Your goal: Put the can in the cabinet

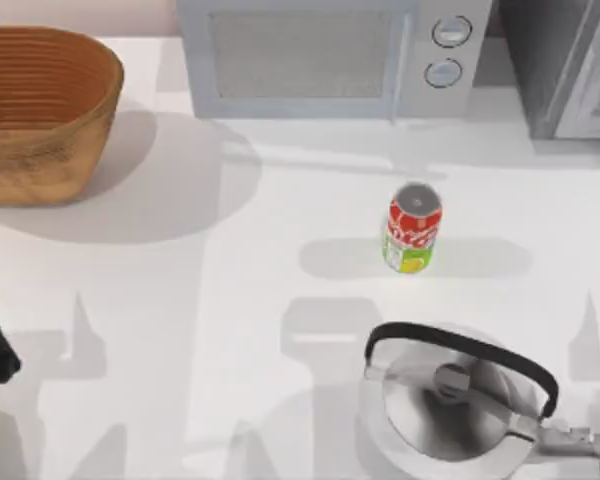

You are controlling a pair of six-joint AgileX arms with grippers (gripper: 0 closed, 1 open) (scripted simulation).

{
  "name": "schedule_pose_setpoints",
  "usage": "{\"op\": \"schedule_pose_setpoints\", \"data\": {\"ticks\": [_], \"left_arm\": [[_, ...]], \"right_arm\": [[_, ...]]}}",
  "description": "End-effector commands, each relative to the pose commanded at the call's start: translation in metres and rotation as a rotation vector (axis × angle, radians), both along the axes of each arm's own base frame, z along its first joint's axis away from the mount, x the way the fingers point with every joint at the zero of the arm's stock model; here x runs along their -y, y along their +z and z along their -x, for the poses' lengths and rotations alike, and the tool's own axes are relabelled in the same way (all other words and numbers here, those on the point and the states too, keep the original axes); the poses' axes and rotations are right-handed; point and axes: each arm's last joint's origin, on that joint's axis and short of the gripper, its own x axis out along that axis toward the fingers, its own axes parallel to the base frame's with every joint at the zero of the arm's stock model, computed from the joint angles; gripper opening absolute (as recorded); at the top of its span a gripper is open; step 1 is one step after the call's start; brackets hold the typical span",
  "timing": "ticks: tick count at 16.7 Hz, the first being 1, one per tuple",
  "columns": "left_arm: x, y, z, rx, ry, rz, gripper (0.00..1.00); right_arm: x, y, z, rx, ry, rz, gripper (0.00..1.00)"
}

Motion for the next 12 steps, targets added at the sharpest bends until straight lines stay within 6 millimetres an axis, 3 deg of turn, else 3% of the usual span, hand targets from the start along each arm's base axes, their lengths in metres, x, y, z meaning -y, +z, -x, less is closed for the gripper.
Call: {"op": "schedule_pose_setpoints", "data": {"ticks": [3,6,9,12], "left_arm": [[0.000,0.000,0.000,0.000,0.000,0.000,1.00],[0.000,0.000,0.000,0.000,0.000,0.000,1.00],[0.000,0.000,0.000,0.000,0.000,0.000,1.00],[0.000,0.000,0.000,0.000,0.000,0.000,1.00]], "right_arm": [[-0.001,0.002,0.000,-0.003,0.005,-0.004,1.00],[-0.006,0.019,-0.002,-0.030,0.051,-0.040,1.00],[-0.018,0.053,-0.012,-0.081,0.124,-0.100,1.00],[-0.038,0.097,-0.036,-0.161,0.197,-0.167,1.00]]}}
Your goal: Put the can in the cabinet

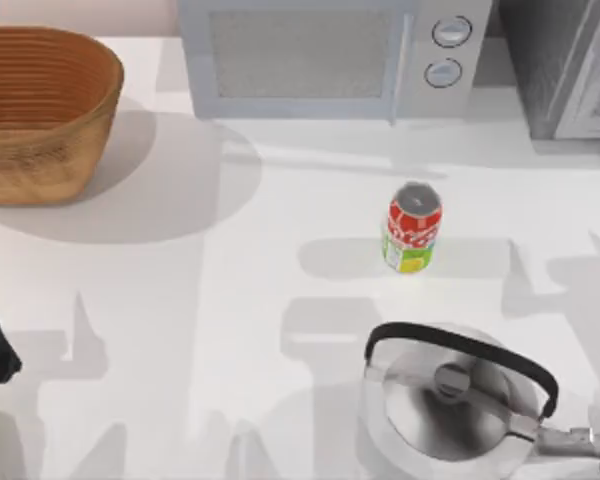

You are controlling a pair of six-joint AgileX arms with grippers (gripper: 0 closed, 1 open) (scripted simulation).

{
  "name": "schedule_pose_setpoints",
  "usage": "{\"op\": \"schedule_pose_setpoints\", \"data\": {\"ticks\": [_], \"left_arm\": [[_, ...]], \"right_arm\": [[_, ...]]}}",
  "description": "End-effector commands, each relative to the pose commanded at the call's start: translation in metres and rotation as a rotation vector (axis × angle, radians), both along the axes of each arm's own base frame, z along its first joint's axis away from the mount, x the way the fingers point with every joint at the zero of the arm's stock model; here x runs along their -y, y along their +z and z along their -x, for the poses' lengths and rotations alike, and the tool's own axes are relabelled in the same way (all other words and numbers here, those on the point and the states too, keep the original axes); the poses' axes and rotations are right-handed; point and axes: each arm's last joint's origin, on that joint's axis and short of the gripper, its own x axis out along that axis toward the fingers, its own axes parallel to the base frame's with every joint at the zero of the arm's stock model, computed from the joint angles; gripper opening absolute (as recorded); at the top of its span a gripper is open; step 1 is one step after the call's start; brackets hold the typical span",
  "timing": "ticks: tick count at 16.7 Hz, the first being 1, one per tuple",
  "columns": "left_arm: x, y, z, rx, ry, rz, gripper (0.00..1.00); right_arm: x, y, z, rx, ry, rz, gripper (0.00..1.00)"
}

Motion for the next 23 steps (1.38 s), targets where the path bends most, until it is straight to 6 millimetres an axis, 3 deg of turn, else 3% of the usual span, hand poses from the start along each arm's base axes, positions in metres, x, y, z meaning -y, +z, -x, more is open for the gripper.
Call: {"op": "schedule_pose_setpoints", "data": {"ticks": [2,4,7,10,13,17,19,23], "left_arm": [[0.000,0.000,0.000,0.000,0.000,0.000,1.00],[0.000,0.000,0.000,0.000,0.000,0.000,1.00],[0.000,0.000,0.000,0.000,0.000,0.000,1.00],[0.000,0.000,0.000,0.000,0.000,0.000,1.00],[0.000,0.000,0.000,0.000,0.000,0.000,1.00],[0.000,0.000,0.000,0.000,0.000,0.000,1.00],[0.000,0.000,0.000,0.000,0.000,0.000,1.00],[0.000,0.000,0.000,0.000,0.000,0.000,1.00]], "right_arm": [[-0.022,0.018,-0.028,-0.093,0.038,-0.026,1.00],[-0.051,0.020,-0.059,-0.204,0.059,-0.031,1.00],[-0.097,0.007,-0.096,-0.341,0.058,-0.015,1.00],[-0.138,-0.023,-0.121,-0.455,0.021,0.035,1.00],[-0.166,-0.062,-0.133,-0.544,-0.037,0.110,1.00],[-0.184,-0.106,-0.138,-0.617,-0.108,0.206,1.00],[-0.187,-0.116,-0.138,-0.629,-0.127,0.229,1.00],[-0.188,-0.117,-0.138,-0.630,-0.129,0.233,1.00]]}}
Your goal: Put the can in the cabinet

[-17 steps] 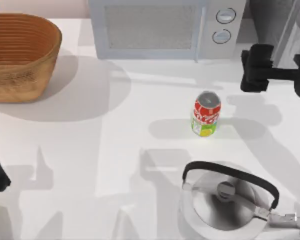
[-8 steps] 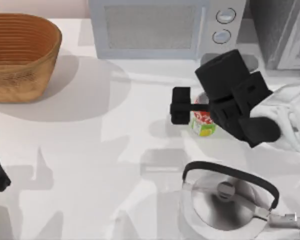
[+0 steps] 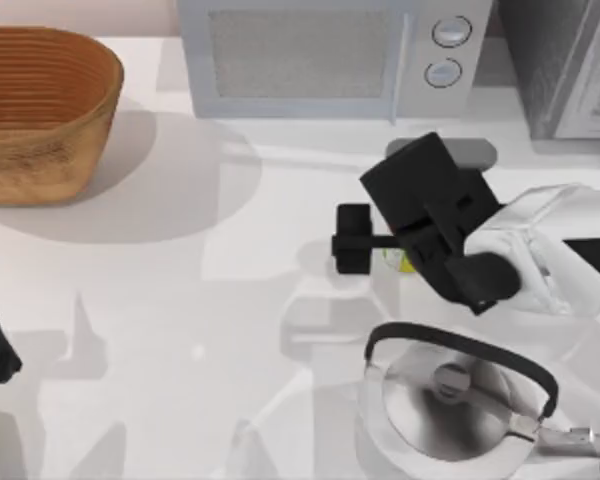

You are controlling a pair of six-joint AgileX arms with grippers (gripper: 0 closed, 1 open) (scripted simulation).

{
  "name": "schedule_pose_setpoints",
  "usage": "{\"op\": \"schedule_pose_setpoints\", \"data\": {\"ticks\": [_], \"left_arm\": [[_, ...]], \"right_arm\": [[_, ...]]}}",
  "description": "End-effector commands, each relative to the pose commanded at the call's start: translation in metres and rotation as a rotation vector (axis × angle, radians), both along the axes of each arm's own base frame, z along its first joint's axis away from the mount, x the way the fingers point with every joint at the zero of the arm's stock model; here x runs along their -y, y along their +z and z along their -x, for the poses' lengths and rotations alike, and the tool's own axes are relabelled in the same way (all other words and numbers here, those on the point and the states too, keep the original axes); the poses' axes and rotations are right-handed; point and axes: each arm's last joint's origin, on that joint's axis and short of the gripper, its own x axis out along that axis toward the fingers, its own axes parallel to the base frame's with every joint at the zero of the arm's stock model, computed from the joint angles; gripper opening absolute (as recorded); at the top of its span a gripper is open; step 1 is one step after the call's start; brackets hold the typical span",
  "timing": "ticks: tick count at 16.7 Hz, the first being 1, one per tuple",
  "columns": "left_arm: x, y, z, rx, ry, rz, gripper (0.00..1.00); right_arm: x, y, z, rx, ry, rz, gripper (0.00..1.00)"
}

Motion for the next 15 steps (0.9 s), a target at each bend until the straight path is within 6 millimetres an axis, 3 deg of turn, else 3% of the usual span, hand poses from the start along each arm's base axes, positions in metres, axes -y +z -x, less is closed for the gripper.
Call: {"op": "schedule_pose_setpoints", "data": {"ticks": [4,9,13,15], "left_arm": [[0.000,0.000,0.000,0.000,0.000,0.000,1.00],[0.000,0.000,0.000,0.000,0.000,0.000,1.00],[0.000,0.000,0.000,0.000,0.000,0.000,1.00],[0.000,0.000,0.000,0.000,0.000,0.000,1.00]], "right_arm": [[0.000,-0.007,-0.010,0.004,0.000,-0.003,1.00],[0.000,-0.041,-0.040,-0.002,0.000,0.001,1.00],[0.001,-0.043,-0.042,0.000,0.000,0.000,1.00],[0.001,-0.043,-0.042,0.000,0.000,0.000,0.85]]}}
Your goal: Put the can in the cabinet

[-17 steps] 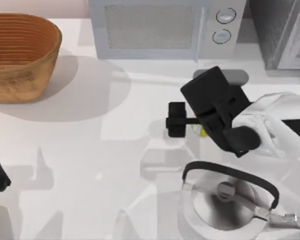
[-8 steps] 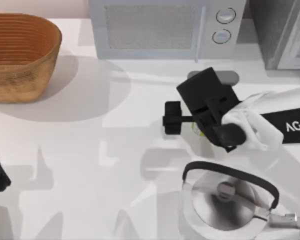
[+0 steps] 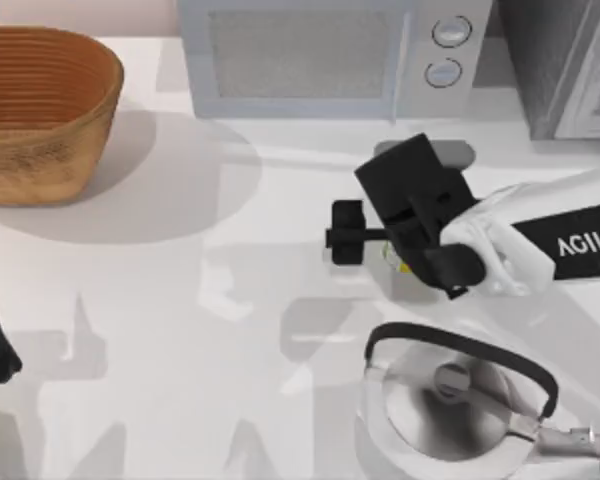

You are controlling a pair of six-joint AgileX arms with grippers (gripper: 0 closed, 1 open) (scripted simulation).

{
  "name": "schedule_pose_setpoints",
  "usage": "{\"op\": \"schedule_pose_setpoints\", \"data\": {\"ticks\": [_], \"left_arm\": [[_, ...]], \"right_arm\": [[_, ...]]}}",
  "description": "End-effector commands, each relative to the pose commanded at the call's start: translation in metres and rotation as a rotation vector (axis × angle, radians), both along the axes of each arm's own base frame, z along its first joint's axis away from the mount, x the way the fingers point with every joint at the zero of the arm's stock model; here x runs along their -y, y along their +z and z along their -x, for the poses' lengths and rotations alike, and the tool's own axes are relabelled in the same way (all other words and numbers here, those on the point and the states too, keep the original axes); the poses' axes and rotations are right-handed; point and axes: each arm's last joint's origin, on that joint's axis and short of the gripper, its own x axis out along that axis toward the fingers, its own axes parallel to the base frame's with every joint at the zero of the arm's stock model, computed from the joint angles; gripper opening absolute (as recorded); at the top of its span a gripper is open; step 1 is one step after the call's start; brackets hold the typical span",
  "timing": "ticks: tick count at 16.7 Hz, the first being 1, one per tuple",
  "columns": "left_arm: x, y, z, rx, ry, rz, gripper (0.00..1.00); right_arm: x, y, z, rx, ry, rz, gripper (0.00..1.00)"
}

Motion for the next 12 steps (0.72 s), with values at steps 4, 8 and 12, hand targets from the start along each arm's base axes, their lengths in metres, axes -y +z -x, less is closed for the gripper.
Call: {"op": "schedule_pose_setpoints", "data": {"ticks": [4,8,12], "left_arm": [[0.0000,0.0000,0.0000,0.000,0.000,0.000,1.00],[0.0000,0.0000,0.0000,0.000,0.000,0.000,1.00],[0.0000,0.0000,0.0000,0.000,0.000,0.000,1.00]], "right_arm": [[0.0000,0.0000,0.0000,0.000,0.000,0.000,0.55],[0.0000,0.0000,0.0000,0.000,0.000,0.000,0.25],[0.0000,0.0000,0.0000,0.000,0.000,0.000,0.00]]}}
